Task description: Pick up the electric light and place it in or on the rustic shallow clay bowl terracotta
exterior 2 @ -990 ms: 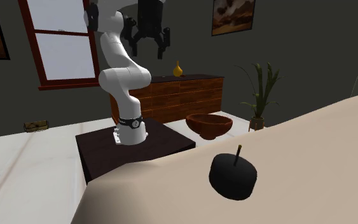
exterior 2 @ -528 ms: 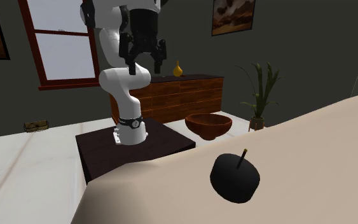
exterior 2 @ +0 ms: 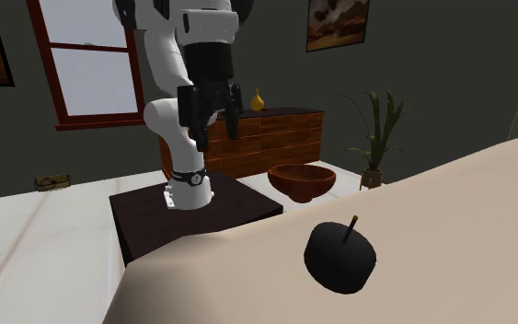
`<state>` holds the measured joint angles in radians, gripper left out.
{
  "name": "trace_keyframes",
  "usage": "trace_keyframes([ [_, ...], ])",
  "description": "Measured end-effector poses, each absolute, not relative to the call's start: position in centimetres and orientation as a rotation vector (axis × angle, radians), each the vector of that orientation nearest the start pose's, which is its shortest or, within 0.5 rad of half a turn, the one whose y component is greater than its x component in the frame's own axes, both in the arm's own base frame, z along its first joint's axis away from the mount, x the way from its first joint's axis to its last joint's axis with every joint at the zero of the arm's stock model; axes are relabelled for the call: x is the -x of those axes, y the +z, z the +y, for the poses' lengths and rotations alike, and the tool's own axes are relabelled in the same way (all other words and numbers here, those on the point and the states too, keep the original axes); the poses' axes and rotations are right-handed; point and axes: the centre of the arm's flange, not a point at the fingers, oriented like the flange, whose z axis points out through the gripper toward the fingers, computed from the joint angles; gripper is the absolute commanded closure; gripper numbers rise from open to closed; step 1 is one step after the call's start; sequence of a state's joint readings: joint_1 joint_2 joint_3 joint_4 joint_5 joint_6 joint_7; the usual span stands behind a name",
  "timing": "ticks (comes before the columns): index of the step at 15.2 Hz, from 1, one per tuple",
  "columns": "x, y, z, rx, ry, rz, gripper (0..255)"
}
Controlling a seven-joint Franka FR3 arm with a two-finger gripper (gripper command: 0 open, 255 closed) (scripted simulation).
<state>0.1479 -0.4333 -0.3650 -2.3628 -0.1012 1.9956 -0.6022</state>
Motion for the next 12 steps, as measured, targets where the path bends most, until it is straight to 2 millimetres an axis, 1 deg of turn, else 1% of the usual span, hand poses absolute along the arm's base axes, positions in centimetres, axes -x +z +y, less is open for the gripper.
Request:
trace_keyframes([
  [1,-42.8,47.4,-11.1,3.004,-0.112,-0.746,0],
  [4,-45.6,45.8,-11.7,2.937,-0.155,-0.885,0],
  [5,-47.0,45.2,-12.2,2.916,-0.171,-0.928,0],
  [6,-47.9,44.3,-12.1,2.89,-0.183,-0.976,0],
  [8,-50.1,42.7,-12.6,2.841,-0.209,-1.062,0],
  [9,-51.1,42.2,-12.5,2.814,-0.223,-1.107,0],
  [12,-54.7,40.6,-12.1,2.731,-0.261,-1.234,0],
])
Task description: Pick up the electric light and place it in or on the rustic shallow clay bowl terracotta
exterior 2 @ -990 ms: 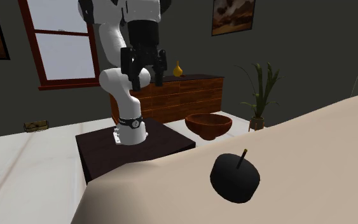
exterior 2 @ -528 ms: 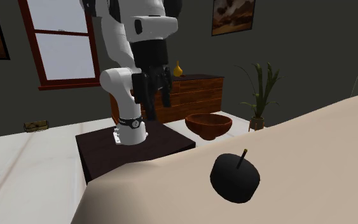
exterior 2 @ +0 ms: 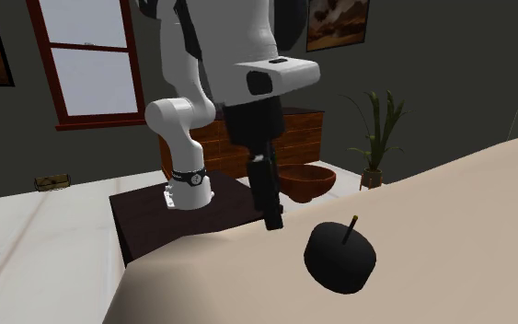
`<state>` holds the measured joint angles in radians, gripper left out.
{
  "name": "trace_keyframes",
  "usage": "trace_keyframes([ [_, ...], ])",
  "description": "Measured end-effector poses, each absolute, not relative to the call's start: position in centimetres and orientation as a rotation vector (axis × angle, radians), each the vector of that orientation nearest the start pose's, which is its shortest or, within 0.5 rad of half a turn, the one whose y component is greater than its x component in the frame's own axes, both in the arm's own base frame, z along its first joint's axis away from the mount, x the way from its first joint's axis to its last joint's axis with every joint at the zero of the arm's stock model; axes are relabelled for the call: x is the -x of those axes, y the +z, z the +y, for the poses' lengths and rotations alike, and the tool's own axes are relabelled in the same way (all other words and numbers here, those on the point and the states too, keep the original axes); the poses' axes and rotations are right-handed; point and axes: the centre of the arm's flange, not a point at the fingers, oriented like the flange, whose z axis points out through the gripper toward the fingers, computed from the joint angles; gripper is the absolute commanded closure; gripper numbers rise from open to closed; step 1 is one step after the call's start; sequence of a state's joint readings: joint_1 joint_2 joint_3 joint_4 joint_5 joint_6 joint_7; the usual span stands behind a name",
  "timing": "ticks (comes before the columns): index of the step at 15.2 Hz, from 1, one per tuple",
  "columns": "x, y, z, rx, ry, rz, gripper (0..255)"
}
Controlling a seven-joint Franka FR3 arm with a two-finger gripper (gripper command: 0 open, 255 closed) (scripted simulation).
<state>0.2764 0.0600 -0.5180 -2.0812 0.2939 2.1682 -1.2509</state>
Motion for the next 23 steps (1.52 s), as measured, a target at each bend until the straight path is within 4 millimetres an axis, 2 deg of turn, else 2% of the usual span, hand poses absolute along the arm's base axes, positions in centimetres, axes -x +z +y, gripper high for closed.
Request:
trace_keyframes([
  [3,-58.1,38.9,-11.3,2.64,-0.302,-1.358,0],
  [5,-59.1,37.9,-11.1,2.608,-0.315,-1.398,0],
  [12,-59.6,34.3,-10.3,2.597,-0.319,-1.411,0],
  [18,-59.7,34.0,-10.3,2.597,-0.32,-1.411,0],
  [19,-59.7,34.0,-10.3,2.597,-0.32,-1.411,255],
  [23,-59.7,34.0,-10.3,2.597,-0.32,-1.411,255],
])
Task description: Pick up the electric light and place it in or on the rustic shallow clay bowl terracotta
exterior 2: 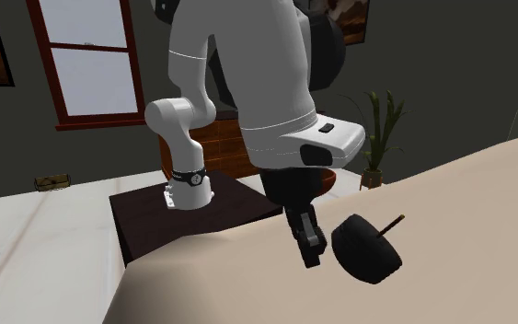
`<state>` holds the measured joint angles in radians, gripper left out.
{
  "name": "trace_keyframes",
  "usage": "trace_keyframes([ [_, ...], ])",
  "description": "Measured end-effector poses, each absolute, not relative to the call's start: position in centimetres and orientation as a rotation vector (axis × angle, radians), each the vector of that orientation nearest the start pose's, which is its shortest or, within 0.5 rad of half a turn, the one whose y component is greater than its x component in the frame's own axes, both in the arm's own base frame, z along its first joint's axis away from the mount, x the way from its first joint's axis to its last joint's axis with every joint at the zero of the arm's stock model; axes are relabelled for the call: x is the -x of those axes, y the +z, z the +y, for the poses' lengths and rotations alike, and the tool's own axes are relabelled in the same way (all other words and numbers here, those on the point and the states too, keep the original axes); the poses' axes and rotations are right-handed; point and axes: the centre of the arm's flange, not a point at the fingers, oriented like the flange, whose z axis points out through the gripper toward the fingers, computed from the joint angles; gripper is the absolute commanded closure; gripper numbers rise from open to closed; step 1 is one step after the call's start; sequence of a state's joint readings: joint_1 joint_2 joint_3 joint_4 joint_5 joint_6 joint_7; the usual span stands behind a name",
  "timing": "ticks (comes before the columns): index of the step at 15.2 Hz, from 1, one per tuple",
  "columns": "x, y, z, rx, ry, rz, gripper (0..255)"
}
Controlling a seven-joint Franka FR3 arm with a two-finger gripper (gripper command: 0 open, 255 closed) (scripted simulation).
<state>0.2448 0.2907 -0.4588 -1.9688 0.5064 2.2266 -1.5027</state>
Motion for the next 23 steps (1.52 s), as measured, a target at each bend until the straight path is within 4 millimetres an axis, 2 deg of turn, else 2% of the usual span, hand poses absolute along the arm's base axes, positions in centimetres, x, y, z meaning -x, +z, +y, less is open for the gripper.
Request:
trace_keyframes([
  [5,-59.7,34.0,-10.3,2.597,-0.32,-1.411,255],
  [6,-59.7,34.0,-10.3,2.597,-0.32,-1.411,0],
  [8,-60.1,34.7,-9.5,2.615,-0.285,-1.409,0],
  [11,-62.3,37.6,-5.2,2.784,-0.029,-1.258,0],
  [13,-65.0,39.1,-1.8,2.901,0.168,-1.124,0],
  [14,-65.5,39.0,-0.9,2.932,0.226,-1.081,0],
  [17,-65.5,38.0,-0.3,2.963,0.278,-1.037,0],
  [23,-65.5,36.6,-0.9,2.982,0.259,-1.024,0],
])
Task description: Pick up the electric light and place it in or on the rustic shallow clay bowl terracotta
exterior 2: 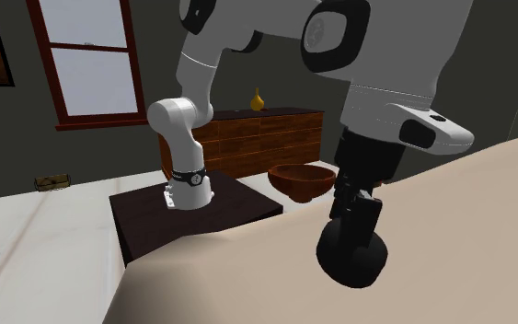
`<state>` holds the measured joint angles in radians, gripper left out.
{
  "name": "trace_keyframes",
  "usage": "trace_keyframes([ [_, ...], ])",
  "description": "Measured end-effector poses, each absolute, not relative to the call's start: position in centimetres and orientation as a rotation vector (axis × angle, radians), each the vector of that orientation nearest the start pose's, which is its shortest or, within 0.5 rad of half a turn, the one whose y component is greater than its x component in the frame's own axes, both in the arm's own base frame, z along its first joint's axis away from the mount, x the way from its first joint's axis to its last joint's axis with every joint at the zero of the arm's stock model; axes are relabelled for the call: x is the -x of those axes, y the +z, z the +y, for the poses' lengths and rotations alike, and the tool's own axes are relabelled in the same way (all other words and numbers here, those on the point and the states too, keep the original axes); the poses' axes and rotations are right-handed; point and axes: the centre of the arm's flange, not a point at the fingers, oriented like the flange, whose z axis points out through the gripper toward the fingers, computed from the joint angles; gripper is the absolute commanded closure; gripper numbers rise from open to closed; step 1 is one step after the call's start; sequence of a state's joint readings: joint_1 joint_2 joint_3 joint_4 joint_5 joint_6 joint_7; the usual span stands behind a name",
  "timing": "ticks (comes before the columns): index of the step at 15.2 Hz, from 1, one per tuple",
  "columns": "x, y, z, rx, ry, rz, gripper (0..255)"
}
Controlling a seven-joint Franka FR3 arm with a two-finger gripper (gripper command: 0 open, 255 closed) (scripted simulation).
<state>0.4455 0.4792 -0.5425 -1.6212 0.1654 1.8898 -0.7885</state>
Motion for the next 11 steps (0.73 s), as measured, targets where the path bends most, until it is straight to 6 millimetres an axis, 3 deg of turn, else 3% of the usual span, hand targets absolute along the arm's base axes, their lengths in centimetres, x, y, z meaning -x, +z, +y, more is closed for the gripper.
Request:
trace_keyframes([
  [5,-65.36,35.86,-0.58,2.972,0.28,-1.027,0],
  [6,-65.36,35.84,-0.58,2.971,0.281,-1.027,255],
  [11,-65.35,35.89,-0.57,2.972,0.28,-1.026,255],
])
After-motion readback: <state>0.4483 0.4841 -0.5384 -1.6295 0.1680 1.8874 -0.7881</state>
